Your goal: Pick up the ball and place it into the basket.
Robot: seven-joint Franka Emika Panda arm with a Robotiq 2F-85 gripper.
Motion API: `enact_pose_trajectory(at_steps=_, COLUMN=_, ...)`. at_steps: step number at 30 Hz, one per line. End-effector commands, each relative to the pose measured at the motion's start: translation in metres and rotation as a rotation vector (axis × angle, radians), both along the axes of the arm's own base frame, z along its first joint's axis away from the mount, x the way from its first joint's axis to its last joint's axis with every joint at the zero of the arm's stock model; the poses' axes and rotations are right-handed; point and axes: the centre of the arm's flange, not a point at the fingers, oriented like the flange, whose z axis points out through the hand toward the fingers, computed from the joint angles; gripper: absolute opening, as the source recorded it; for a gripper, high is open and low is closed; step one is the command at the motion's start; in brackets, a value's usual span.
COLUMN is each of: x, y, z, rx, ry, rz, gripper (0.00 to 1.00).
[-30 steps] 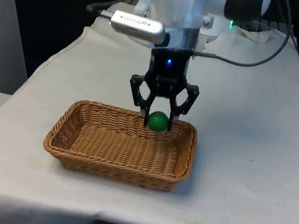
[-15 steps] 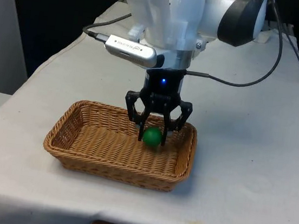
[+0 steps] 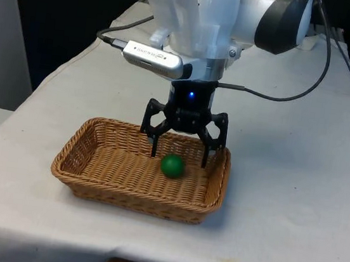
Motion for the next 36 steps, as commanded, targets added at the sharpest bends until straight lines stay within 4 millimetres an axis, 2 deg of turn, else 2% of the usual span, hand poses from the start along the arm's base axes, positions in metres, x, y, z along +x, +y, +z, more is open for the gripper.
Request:
enact_pose_trajectory(at_steps=1, x=0.0, y=0.0, z=0.001, rx=0.006, ry=-0.004, rz=0.001, gripper=1.0)
enact_pose_trajectory(at_steps=5, x=0.0, y=0.0, z=0.001, rx=0.006, ry=-0.004, rz=0.001, gripper=1.0)
enact_pose_trajectory(at_steps=11, x=0.0, y=0.004, z=0.027, rx=-0.002, ry=-0.006, rz=0.004, gripper=1.0)
enact_pose_trajectory(at_steps=14, x=-0.001, y=0.005, z=0.03, rx=-0.002, ry=-0.005, rz=0.005, gripper=1.0)
enact_pose_trajectory(at_steps=21, x=-0.006, y=0.017, z=0.061, rx=-0.005, ry=-0.006, rz=0.02, gripper=1.0)
enact_pose_trajectory(at_steps=22, x=-0.004, y=0.015, z=0.055, rx=0.004, ry=-0.011, rz=0.019, gripper=1.0)
enact_pose_trajectory(at_steps=23, x=-0.007, y=0.019, z=0.065, rx=-0.007, ry=-0.006, rz=0.025, gripper=1.0)
enact_pose_trajectory(at_steps=28, x=-0.014, y=0.025, z=0.086, rx=-0.012, ry=-0.003, rz=0.048, gripper=1.0)
enact_pose_trajectory(at_steps=30, x=-0.011, y=0.025, z=0.081, rx=-0.006, ry=-0.007, rz=0.048, gripper=1.0)
enact_pose_trajectory(at_steps=31, x=-0.016, y=0.027, z=0.092, rx=-0.011, ry=-0.002, rz=0.053, gripper=1.0)
enact_pose_trajectory(at_steps=36, x=-0.024, y=0.029, z=0.108, rx=-0.011, ry=0.004, rz=0.068, gripper=1.0)
